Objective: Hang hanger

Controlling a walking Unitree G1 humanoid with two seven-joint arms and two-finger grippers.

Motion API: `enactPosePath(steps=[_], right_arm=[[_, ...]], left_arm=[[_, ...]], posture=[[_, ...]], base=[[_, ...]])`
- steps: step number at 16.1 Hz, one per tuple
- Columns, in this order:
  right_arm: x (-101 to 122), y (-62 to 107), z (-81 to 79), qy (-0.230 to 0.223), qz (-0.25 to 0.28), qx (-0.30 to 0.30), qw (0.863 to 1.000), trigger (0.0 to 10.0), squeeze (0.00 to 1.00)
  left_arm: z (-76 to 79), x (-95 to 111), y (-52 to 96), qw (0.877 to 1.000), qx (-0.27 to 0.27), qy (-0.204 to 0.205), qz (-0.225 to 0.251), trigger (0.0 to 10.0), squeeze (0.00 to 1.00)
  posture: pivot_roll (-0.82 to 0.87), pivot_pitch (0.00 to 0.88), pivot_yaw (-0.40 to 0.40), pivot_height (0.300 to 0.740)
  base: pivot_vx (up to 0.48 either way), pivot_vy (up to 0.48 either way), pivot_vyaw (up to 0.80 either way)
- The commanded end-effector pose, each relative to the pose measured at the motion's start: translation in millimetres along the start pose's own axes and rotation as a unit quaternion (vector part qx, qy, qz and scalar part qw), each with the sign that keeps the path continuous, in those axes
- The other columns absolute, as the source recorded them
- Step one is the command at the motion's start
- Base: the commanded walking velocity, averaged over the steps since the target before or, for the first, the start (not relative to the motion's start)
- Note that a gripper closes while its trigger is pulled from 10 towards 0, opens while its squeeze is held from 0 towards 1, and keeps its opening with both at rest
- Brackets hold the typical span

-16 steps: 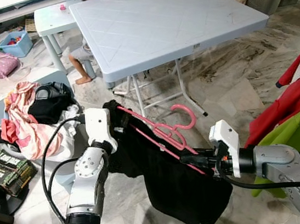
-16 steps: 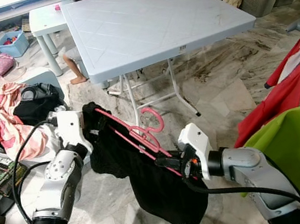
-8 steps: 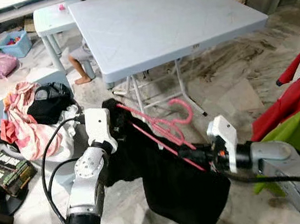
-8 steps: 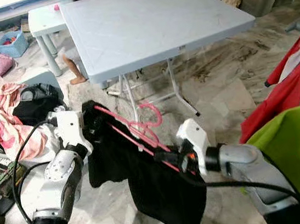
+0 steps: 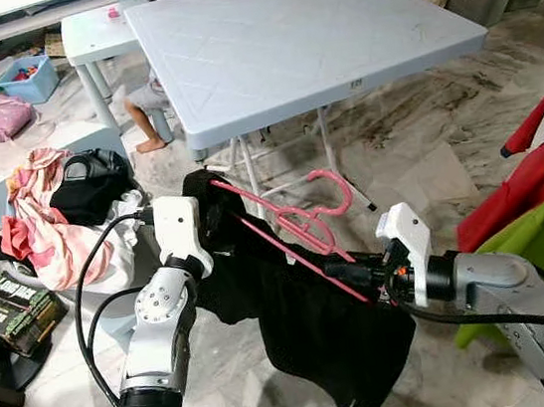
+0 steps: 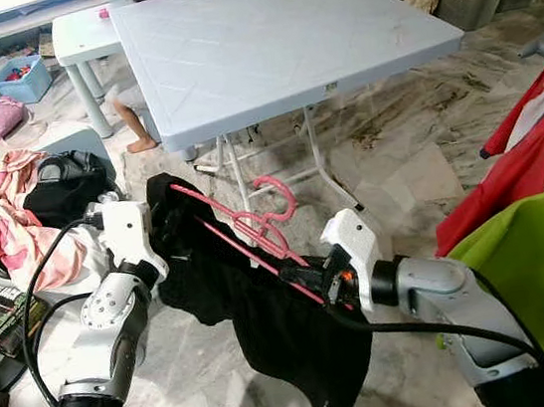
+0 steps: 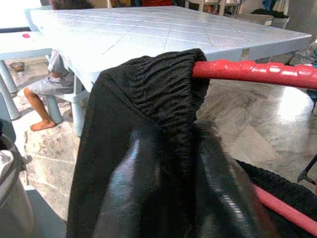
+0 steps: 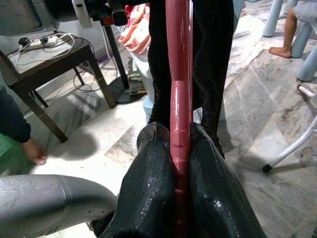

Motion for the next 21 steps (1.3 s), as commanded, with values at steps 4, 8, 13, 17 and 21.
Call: enactPosePath(steps=[4,8,13,17,21], right_arm=[[12,5.4,4.9,0.012,0.022,-0.006,1.0,10.0,0.0],[8,12.0,7.8,0.005,0.015,-0.01,1.0,10.0,0.0],[-17,30.1,18.4,0.007,-0.035,-0.03,0.999,10.0,0.0],[-42,32.9,23.4,0.048,-0.099,-0.04,0.993,10.0,0.0],[-74,56.2,17.2,0.048,-0.175,-0.015,0.983,10.0,0.0]], left_arm=[[-8.3,-7,3.9,1.0,0.008,-0.007,-0.01,0.0,0.0],[-13.1,-5,4.6,1.0,0.018,-0.012,-0.005,0.0,0.0],[-29.1,1,9.1,0.999,0.042,-0.024,0.004,0.0,0.0],[-30.6,2,9.5,0.999,0.042,-0.027,0.005,0.0,0.0],[-42.8,6,11.0,0.998,0.06,-0.035,0.01,0.0,0.0]], posture=[[-0.08,0.058,0.017,0.74],[-0.08,0.057,0.016,0.74],[-0.08,0.059,0.017,0.74],[-0.08,0.06,0.017,0.74],[-0.09,0.061,0.021,0.74]], base=[[0.0,0.0,0.0],[0.0,0.0,0.0],[0.0,0.0,0.0],[0.0,0.0,0.0],[0.0,0.0,0.0]])
Point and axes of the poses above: a point about 5 cm out from each wrist's last joint towards the gripper, its own y axis pointing back from the gripper into the wrist, its own x axis along the axis of the wrist's last joint, z = x × y, the point moved 6 cm from there along -y, pointing out of the wrist towards the gripper, and after that the axes turned 2 degrees about y, right-handed, at the moved point
